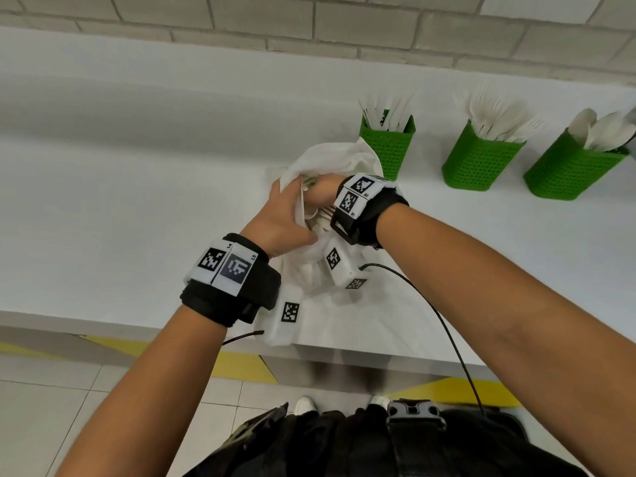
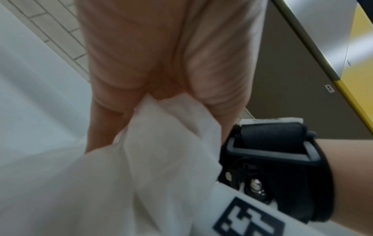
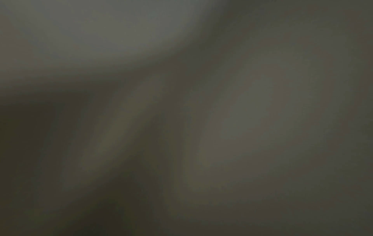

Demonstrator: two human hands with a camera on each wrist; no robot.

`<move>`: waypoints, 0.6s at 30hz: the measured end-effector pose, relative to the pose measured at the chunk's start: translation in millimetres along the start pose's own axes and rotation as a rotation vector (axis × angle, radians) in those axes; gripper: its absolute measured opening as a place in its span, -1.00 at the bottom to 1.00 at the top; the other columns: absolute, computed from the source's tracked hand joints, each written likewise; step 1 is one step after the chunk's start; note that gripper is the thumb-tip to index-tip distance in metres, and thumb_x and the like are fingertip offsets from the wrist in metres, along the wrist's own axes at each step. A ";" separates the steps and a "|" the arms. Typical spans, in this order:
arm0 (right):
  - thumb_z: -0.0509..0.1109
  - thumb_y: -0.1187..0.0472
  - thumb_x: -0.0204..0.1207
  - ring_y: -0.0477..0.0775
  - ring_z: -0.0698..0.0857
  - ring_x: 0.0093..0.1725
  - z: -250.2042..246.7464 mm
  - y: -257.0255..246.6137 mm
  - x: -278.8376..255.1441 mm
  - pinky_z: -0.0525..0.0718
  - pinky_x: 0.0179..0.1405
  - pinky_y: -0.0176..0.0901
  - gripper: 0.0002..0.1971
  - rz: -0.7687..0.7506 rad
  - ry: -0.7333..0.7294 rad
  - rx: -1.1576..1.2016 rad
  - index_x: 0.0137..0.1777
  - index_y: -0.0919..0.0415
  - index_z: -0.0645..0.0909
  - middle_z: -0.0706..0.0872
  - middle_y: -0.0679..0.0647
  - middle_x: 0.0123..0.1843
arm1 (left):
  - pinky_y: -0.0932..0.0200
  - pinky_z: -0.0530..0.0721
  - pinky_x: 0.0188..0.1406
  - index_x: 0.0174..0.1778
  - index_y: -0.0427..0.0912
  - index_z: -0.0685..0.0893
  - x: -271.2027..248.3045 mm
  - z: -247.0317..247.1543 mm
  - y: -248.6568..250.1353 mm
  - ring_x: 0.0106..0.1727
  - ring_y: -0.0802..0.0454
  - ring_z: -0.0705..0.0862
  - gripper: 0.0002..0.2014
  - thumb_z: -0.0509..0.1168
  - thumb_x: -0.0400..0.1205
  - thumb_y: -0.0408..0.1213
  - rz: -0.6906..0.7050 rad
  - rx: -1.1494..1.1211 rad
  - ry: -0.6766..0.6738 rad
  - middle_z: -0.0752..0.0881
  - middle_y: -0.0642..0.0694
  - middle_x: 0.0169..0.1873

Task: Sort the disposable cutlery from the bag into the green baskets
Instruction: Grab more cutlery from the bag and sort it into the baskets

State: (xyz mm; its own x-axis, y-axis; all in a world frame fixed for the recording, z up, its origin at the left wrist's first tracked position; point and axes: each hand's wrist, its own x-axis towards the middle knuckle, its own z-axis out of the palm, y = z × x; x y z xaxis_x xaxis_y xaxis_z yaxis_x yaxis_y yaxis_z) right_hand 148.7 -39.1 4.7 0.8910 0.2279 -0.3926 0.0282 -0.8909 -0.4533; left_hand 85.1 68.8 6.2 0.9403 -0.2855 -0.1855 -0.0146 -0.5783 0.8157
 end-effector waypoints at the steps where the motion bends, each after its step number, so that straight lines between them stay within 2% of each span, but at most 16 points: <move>1: 0.24 0.23 0.63 0.12 0.50 0.39 -0.6 0.9 0.7 0.38 0.34 -0.11 -0.67 0.001 -0.015 0.009 0.36 0.28 0.51 0.59 0.19 0.32 | 0.27 0.41 0.09 0.57 -0.04 0.18 -0.4 -0.8 -1.0 0.19 0.09 0.38 -0.18 0.37 0.44 -0.54 0.000 -0.002 -0.003 0.24 -0.08 0.42; 3: 0.29 0.27 0.59 0.03 0.55 0.19 -1.2 3.6 1.3 0.46 0.09 -0.24 -0.74 0.002 -0.011 0.093 0.26 0.24 0.57 0.62 0.10 0.06 | 0.23 0.42 0.08 0.57 -0.03 0.20 -0.9 -0.6 -3.0 0.23 0.03 0.41 -0.20 0.37 0.44 -0.53 -0.005 -0.007 0.008 0.26 -0.08 0.40; 5: 0.31 0.32 0.56 -0.07 0.50 -0.02 -0.9 3.5 -0.8 0.46 -0.21 -0.34 -0.85 0.008 -0.001 0.168 0.09 0.15 0.56 0.55 -0.04 -0.19 | 0.21 0.43 0.06 0.55 -0.03 0.22 -0.2 -0.1 -4.8 0.31 -0.04 0.42 -0.22 0.37 0.44 -0.51 -0.019 -0.005 0.030 0.25 -0.11 0.39; 6: 0.32 0.32 0.54 -0.07 0.50 -0.04 0.2 2.0 1.2 0.47 -0.22 -0.33 -0.87 0.018 -0.002 0.185 0.04 0.14 0.55 0.54 -0.06 -0.23 | 0.20 0.43 0.05 0.55 -0.04 0.22 1.0 0.0 -5.4 0.28 -0.05 0.42 -0.23 0.37 0.45 -0.49 -0.028 -0.004 0.041 0.25 -0.12 0.38; 7: 0.34 0.32 0.51 -0.03 0.54 0.00 1.4 0.4 3.4 0.53 -0.10 -0.27 -0.87 0.022 -0.014 0.197 0.04 0.17 0.58 0.60 -0.02 -0.17 | 0.21 0.42 0.04 0.55 -0.03 0.22 2.7 0.0 -6.3 0.21 -0.03 0.41 -0.24 0.37 0.47 -0.47 -0.040 -0.006 0.047 0.25 -0.12 0.37; 9: 0.38 0.29 0.47 0.13 0.64 0.15 4.0 -2.0 8.5 0.60 0.23 -0.02 -0.74 0.033 -0.057 0.220 0.15 0.31 0.63 0.70 0.16 0.08 | 0.20 0.40 0.06 0.56 0.01 0.22 6.2 -0.8 -7.1 0.15 -0.01 0.38 -0.30 0.33 0.52 -0.40 -0.070 -0.009 0.060 0.25 -0.14 0.38; 11: 0.36 0.30 0.51 0.21 0.63 0.26 4.9 -2.0 11.2 0.58 0.33 0.06 -0.67 0.032 -0.097 0.234 0.27 0.35 0.59 0.67 0.27 0.24 | 0.15 0.39 0.15 0.55 0.03 0.26 8.9 -1.3 -7.1 0.23 -0.10 0.40 -0.42 0.25 0.60 -0.27 -0.103 0.024 0.108 0.25 -0.19 0.42; 12: 0.32 0.32 0.53 0.20 0.63 0.27 4.2 -2.2 10.1 0.58 0.32 0.01 -0.66 0.050 -0.095 0.249 0.31 0.36 0.57 0.65 0.26 0.28 | 0.11 0.38 0.26 0.54 0.01 0.30 9.9 -1.2 -6.7 0.35 -0.16 0.37 -0.48 0.22 0.63 -0.22 -0.103 0.084 0.156 0.22 -0.20 0.45; 14: 0.26 0.35 0.54 0.15 0.64 0.19 2.2 -0.7 5.8 0.58 0.23 -0.07 -0.66 0.088 -0.060 0.265 0.31 0.37 0.56 0.65 0.26 0.28 | -0.05 0.27 0.46 0.48 -0.05 0.42 11.8 -1.5 -4.6 0.55 -0.23 0.14 -0.56 0.21 0.65 -0.19 -0.056 0.243 0.275 0.13 -0.21 0.54; 16: 0.21 0.36 0.57 0.12 0.62 0.12 -0.9 0.1 0.4 0.58 0.14 -0.17 -0.74 0.097 -0.069 0.249 0.20 0.40 0.58 0.69 0.28 0.19 | -0.14 0.26 0.50 0.41 -0.09 0.52 13.6 -4.1 0.3 0.60 -0.19 -0.01 -0.58 0.28 0.61 -0.23 0.003 0.330 0.320 0.06 -0.18 0.57; 18: 0.20 0.37 0.60 0.08 0.57 0.08 -6.1 -0.9 -8.0 0.55 -0.09 -0.29 -0.82 0.053 -0.111 0.230 0.09 0.39 0.60 0.69 0.21 0.01 | -0.15 0.31 0.49 0.40 -0.06 0.53 16.6 -8.4 4.8 0.60 -0.20 0.01 -0.55 0.32 0.56 -0.28 0.001 0.368 0.274 0.01 -0.16 0.59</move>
State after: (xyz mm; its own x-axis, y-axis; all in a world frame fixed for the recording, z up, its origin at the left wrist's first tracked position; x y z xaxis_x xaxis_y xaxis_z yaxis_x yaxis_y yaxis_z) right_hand 144.3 -42.5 13.1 0.8327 0.2365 -0.5006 -0.1324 -0.7929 -0.5948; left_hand 103.5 67.7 11.6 0.9948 -0.1018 0.0076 -0.0887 -0.8255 0.5575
